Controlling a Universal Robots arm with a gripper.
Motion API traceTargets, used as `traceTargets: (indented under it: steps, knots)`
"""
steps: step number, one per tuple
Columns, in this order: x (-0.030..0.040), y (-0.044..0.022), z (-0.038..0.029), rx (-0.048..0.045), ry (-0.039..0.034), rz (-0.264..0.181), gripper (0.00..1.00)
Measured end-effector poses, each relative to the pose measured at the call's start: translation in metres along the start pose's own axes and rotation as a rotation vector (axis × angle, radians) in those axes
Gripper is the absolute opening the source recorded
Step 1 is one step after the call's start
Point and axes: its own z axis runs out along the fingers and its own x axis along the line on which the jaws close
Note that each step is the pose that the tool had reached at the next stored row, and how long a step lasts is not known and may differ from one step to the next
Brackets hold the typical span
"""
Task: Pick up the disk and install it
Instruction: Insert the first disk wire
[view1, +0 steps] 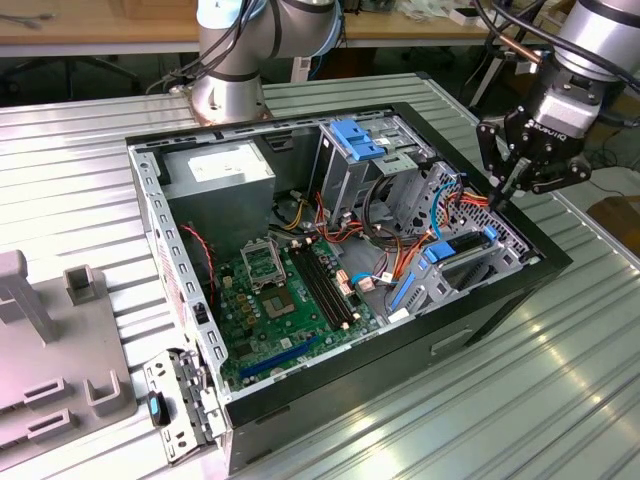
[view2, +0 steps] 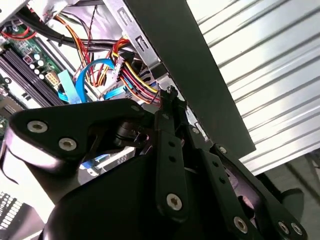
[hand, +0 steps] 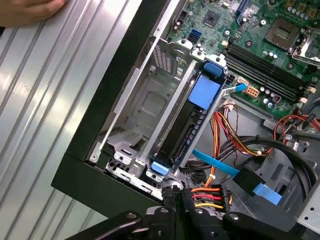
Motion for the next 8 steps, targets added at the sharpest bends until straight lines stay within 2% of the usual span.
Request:
traceTargets:
  steps: [3,4,8]
  knots:
    - [-0.0001,0.0001,0.0,-0.0042,0.0015,0.068,0.17]
    - [-0.0006,0.0012,0.0,-0.007,0.0024,0.112,0.17]
    - [-0.0019,0.0037,-0.0002,-0.0082,0.0029,0.131,0.17]
